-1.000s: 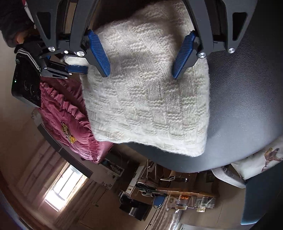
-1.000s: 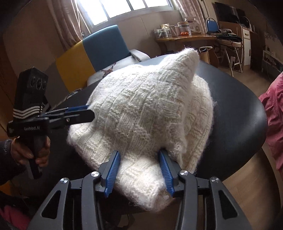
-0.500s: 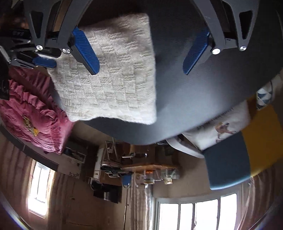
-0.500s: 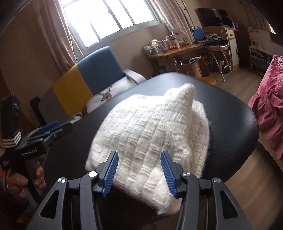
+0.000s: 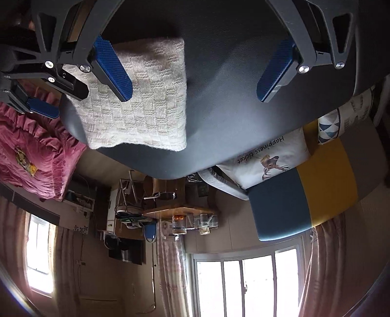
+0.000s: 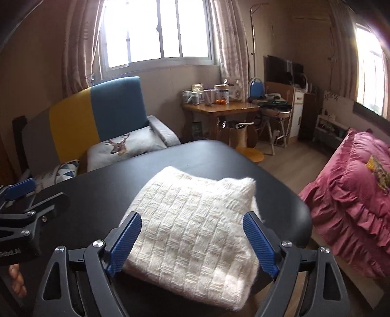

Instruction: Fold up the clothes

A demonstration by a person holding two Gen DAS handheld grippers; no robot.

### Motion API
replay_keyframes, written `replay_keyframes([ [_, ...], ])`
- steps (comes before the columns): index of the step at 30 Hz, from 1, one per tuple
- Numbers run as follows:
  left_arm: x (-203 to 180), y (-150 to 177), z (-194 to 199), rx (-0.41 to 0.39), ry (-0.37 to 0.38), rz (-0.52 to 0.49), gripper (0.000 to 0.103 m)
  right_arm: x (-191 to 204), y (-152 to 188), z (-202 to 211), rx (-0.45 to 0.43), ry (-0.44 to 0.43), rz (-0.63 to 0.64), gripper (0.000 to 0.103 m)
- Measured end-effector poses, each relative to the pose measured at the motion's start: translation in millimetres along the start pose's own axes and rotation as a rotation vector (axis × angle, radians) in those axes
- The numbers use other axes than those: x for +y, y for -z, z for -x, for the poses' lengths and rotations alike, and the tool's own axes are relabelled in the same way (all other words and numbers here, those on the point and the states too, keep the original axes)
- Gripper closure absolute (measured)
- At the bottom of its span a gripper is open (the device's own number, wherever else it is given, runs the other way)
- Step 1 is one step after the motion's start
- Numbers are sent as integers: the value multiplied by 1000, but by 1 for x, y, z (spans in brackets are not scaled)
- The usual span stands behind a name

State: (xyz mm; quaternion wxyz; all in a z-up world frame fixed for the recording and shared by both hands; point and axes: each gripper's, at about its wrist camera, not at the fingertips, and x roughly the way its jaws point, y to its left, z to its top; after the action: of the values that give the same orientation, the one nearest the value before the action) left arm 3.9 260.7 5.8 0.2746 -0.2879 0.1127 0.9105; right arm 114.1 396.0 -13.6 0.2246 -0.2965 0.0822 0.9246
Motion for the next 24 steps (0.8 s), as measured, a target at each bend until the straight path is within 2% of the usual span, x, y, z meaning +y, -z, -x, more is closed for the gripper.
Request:
replay_keyframes([
  [5,3,-7,8,-12,-39,-1,0,11,-12,-4,-20,163,57,15],
  [7,4,-8,10,-16,-44,-2,0,12,-12,-10,-7,181,70,15],
  [12,4,-9,6,-2,-32,9,0,12,-8,-23,31,109,58,15],
  [24,-6,-9,-2,13,-3,-1,0,14,4,-36,81,65,56,15],
])
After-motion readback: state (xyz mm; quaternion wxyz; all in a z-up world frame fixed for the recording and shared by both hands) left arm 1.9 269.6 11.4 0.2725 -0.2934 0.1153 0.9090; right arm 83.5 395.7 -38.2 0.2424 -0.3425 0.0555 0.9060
